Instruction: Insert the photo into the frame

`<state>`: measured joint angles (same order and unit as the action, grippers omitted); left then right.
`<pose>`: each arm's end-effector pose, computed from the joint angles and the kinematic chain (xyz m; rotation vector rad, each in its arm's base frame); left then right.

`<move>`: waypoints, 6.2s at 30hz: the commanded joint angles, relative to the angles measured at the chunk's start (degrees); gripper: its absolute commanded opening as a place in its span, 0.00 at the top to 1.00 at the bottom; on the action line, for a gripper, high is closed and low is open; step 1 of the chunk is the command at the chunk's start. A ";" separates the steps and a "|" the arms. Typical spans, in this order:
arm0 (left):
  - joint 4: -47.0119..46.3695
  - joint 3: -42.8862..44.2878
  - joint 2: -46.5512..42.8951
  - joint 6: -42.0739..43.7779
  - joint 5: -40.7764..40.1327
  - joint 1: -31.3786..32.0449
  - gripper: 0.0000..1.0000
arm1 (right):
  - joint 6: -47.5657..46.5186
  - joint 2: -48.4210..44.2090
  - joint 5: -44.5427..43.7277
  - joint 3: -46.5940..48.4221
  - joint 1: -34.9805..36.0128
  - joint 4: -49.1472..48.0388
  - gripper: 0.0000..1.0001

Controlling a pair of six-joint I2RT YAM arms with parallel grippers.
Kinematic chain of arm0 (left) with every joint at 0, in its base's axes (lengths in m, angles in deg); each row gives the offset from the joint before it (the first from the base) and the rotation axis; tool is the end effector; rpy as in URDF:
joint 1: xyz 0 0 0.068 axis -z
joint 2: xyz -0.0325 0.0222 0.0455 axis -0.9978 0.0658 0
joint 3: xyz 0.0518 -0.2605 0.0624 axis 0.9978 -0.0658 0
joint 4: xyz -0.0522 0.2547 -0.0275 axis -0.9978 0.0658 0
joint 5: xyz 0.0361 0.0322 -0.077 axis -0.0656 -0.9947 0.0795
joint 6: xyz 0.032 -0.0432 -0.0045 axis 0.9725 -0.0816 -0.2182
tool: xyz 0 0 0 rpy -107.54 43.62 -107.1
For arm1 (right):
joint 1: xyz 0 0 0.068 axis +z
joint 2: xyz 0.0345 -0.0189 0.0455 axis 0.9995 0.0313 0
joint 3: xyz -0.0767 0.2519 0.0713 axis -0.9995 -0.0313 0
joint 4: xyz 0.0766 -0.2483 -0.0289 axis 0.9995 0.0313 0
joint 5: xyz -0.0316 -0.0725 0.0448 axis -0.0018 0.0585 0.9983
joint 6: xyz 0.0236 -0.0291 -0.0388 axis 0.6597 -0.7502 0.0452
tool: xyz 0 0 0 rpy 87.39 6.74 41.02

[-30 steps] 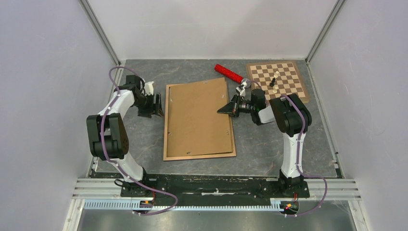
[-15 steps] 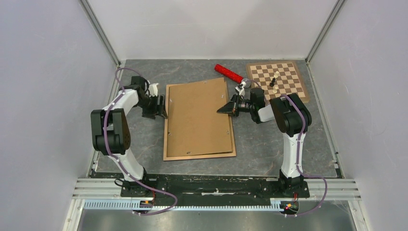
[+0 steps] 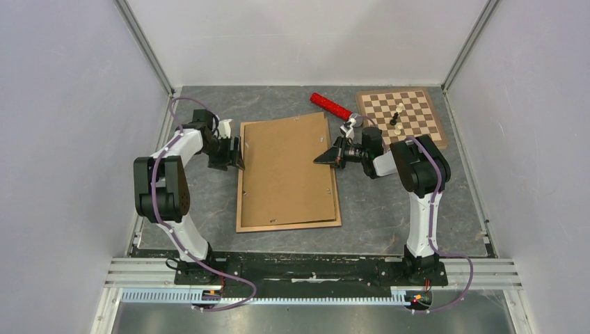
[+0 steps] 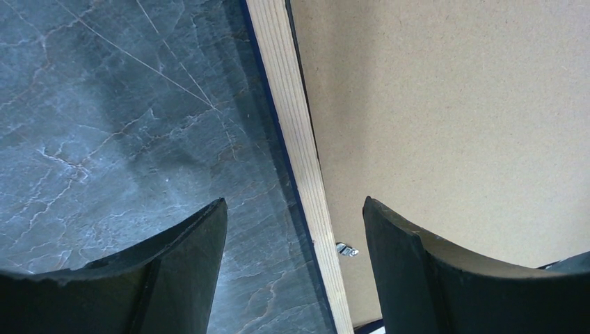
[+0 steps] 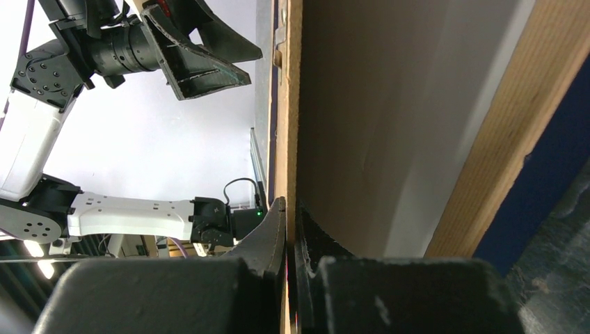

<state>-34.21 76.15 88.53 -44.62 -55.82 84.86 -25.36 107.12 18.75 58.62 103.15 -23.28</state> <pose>0.3468 -0.0048 0.1886 0.1692 2.7747 -0.5041 0.3723 0.1308 0.0941 0.0741 2.2292 1.7815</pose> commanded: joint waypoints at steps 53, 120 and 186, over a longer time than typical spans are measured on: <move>-6.15 -0.55 2.85 -4.43 2.40 0.66 0.22 | -19.72 -1.61 -6.28 6.43 1.50 26.83 1.00; -8.56 -2.30 3.63 -7.76 3.95 2.73 0.22 | -29.15 -5.18 -17.87 4.13 5.01 32.35 0.78; -8.39 -2.65 2.00 -7.67 3.30 2.77 0.22 | -37.73 -15.54 -33.86 18.04 7.21 58.03 0.25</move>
<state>-41.10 74.20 92.04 -49.96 -52.80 87.59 -64.31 93.46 -14.01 73.33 110.38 34.97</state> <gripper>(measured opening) 0.779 0.747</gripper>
